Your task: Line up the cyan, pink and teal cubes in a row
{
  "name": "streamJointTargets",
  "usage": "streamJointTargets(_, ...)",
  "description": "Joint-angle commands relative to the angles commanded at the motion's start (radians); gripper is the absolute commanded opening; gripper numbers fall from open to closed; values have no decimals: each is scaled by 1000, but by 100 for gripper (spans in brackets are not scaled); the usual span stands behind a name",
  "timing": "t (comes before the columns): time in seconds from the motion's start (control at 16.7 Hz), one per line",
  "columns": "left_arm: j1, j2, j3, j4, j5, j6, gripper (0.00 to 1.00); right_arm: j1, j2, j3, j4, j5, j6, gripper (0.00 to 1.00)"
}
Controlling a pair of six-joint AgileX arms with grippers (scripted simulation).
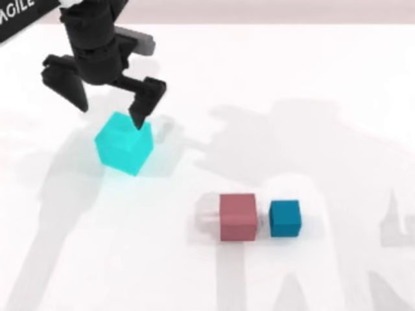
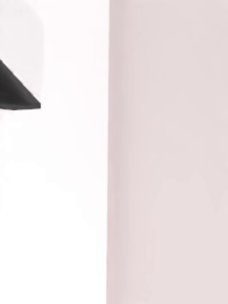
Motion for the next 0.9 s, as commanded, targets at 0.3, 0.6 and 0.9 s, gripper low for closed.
streamJointTargets(0.3, 4, 1, -19, 18, 0, 2, 100, 0, 0, 0, 0, 0, 0, 100)
streamJointTargets(0.6, 2, 43, -163, 217, 0, 3, 100, 0, 0, 0, 0, 0, 0, 100)
streamJointTargets(0.9, 2, 70, -243, 313, 1, 3, 100, 0, 0, 0, 0, 0, 0, 100)
